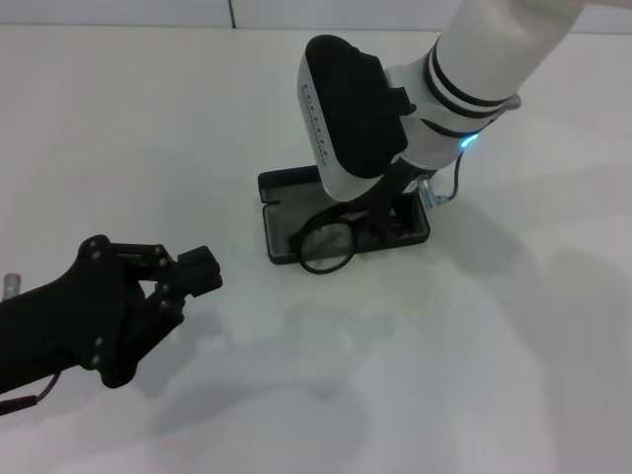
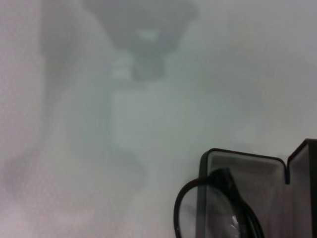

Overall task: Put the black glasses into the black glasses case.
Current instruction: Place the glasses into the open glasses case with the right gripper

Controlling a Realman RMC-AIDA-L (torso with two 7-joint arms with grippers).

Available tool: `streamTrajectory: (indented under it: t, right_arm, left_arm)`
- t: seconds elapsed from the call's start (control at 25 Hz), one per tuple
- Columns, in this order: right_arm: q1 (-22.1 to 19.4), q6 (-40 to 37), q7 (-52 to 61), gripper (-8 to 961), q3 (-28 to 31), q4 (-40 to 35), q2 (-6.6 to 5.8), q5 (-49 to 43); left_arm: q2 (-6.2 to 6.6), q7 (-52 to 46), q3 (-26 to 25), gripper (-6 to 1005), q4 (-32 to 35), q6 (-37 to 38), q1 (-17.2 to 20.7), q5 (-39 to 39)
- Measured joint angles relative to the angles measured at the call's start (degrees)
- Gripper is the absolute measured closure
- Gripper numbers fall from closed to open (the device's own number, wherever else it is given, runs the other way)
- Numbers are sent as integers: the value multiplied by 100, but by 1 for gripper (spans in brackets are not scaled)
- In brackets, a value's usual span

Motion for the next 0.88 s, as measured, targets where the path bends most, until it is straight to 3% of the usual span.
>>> streamTrajectory:
  t: [0.88]
  right_arm:
    - [-149,72,-28,741,-61,-15,0,-57]
  left_arm:
    - [-9,0,-9,936,0,-10,-20,-41]
